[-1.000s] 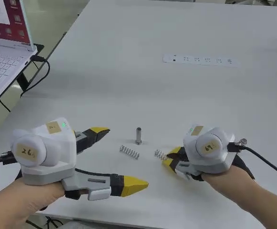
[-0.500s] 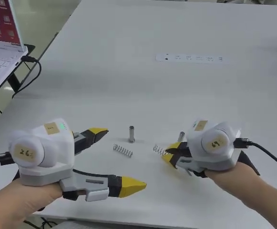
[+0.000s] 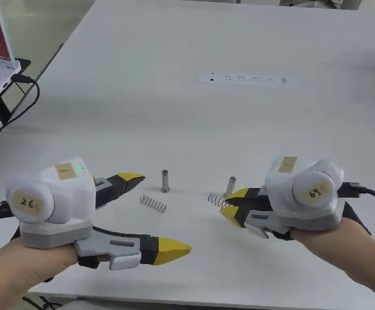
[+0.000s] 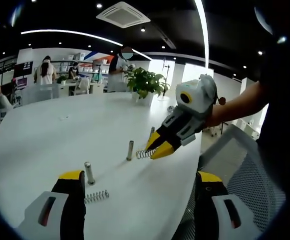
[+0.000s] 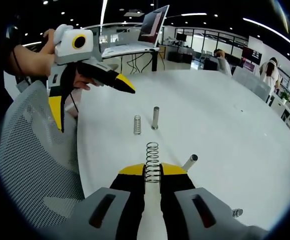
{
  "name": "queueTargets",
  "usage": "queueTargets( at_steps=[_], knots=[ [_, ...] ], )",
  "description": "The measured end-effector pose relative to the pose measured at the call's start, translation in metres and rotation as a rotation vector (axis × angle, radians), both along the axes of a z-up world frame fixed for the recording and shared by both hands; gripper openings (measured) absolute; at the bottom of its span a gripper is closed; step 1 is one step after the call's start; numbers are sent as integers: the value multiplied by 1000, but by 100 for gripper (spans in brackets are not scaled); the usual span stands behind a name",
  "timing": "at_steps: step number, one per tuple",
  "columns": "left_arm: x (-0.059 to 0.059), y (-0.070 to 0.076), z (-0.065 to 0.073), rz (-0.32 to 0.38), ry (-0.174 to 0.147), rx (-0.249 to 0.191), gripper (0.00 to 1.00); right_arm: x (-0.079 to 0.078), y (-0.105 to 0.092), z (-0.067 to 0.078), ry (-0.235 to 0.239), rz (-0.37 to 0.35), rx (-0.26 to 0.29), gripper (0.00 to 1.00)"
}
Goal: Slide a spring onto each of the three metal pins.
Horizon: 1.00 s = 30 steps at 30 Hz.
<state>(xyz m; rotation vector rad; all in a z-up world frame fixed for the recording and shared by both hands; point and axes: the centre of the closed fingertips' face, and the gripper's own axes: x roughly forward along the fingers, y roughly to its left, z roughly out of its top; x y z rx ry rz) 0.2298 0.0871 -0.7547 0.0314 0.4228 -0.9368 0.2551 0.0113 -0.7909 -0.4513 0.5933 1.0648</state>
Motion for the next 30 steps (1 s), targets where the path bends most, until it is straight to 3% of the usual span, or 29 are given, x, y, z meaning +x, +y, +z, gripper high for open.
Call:
queueTargets(
  at_steps=[7, 12, 15, 18, 24, 27, 30],
  knots=[
    [8, -10, 0, -46, -11, 15, 82, -8, -4, 15, -16, 46, -3, 8],
    [13, -25, 7, -115, -27, 6, 70, -12, -7, 25, -27, 83, 2, 8],
    [12, -37, 10, -170, -21, -13, 56, -16, -11, 27, -40, 105, -3, 8],
    [13, -47, 12, -196, -29, -12, 54, -21, -11, 30, -46, 131, 2, 8],
    [7, -61, 9, -259, -25, -11, 41, -26, -11, 32, -72, 184, -17, 7],
    [1, -66, 8, -289, 3, -27, 30, -29, -10, 33, -72, 205, -15, 7],
    [0, -71, 10, -297, 3, -42, 27, -30, -9, 34, -75, 221, -20, 7]
  ],
)
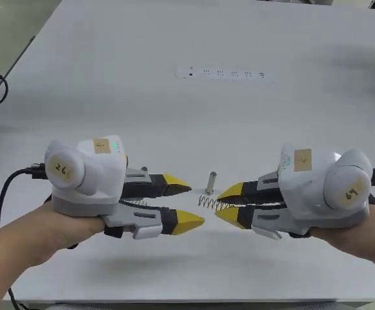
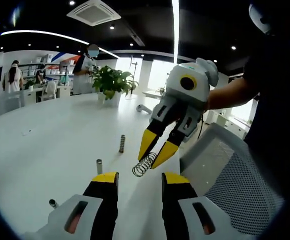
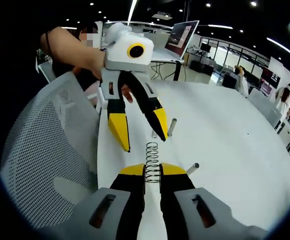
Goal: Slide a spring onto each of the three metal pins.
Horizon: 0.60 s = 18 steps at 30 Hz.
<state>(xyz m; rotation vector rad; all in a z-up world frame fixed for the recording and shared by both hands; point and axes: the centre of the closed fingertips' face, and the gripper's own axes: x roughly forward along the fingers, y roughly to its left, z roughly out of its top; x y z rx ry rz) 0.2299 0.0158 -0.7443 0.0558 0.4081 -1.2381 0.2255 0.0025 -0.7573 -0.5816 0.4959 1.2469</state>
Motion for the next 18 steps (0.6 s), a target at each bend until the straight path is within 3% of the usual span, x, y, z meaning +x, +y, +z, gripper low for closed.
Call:
queueTargets(
  at_steps=[6, 9, 18],
  knots=[
    [0, -7, 1, -13, -11, -11, 24, -3, 4, 1, -7, 44, 0, 7],
    [-1, -9, 1, -29, -17, -13, 17, -6, 3, -1, -19, 83, -14, 7],
    [-4, -12, 2, -52, -33, -28, 7, -9, 6, 8, -19, 123, 23, 7]
  ],
)
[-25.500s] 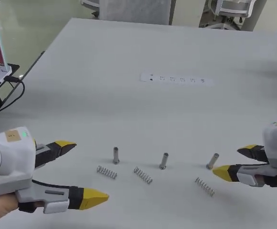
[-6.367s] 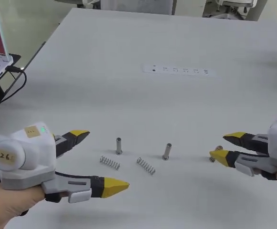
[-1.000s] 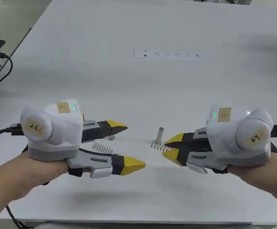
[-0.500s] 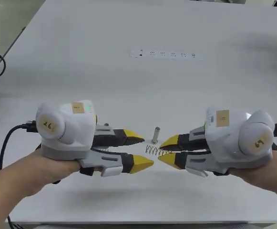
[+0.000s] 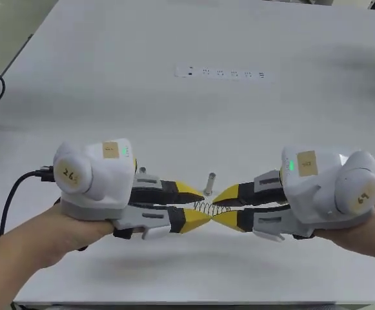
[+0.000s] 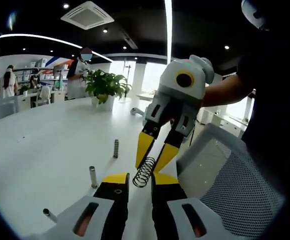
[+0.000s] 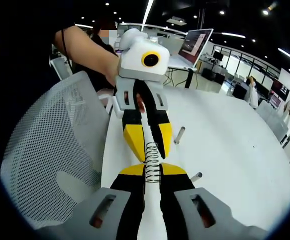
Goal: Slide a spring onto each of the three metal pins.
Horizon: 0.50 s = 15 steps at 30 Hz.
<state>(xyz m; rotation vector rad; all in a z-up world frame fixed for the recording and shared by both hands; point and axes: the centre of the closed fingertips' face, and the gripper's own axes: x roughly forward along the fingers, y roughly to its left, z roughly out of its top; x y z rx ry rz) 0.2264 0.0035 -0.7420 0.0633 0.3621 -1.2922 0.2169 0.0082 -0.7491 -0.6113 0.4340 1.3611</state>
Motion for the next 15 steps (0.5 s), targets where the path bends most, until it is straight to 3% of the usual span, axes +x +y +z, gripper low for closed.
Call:
queueTargets(
  at_steps=[15],
  knots=[
    [-8, -3, -1, -54, -18, 1, 2, -5, -5, 0, 3, 21, -11, 7]
  ],
)
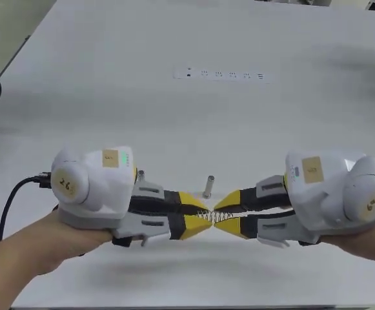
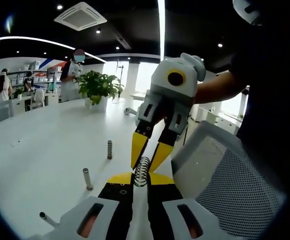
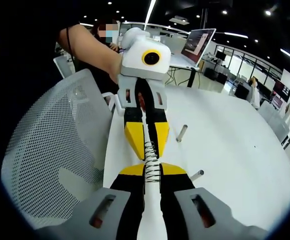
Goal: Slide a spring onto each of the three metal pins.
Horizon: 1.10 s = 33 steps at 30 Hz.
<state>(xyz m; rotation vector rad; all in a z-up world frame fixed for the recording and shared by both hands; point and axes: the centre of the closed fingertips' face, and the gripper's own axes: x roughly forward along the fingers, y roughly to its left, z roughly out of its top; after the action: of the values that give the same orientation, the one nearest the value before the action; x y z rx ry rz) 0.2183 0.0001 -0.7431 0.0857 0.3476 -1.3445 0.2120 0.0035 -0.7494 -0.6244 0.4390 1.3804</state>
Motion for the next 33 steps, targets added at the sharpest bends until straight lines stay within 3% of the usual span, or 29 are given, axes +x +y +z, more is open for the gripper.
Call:
queueTargets(
  at_steps=[6, 12, 16, 24, 33],
  knots=[
    [-2, -1, -1, -10, 1, 7, 2, 1, -4, -2, 80, -83, 8, 10],
    [1, 3, 2, 5, 10, -10, 2, 1, -17, -14, 82, -91, -35, 13],
    [0, 3, 3, 3, 13, -13, 2, 3, -14, -6, 110, -119, 31, 11],
    [-3, 4, 1, -8, 15, -5, 2, 2, -12, -2, 141, -112, 65, 6],
    [1, 6, -9, 15, 9, 30, 1, 6, -6, 11, 121, -101, 94, 6]
  ],
)
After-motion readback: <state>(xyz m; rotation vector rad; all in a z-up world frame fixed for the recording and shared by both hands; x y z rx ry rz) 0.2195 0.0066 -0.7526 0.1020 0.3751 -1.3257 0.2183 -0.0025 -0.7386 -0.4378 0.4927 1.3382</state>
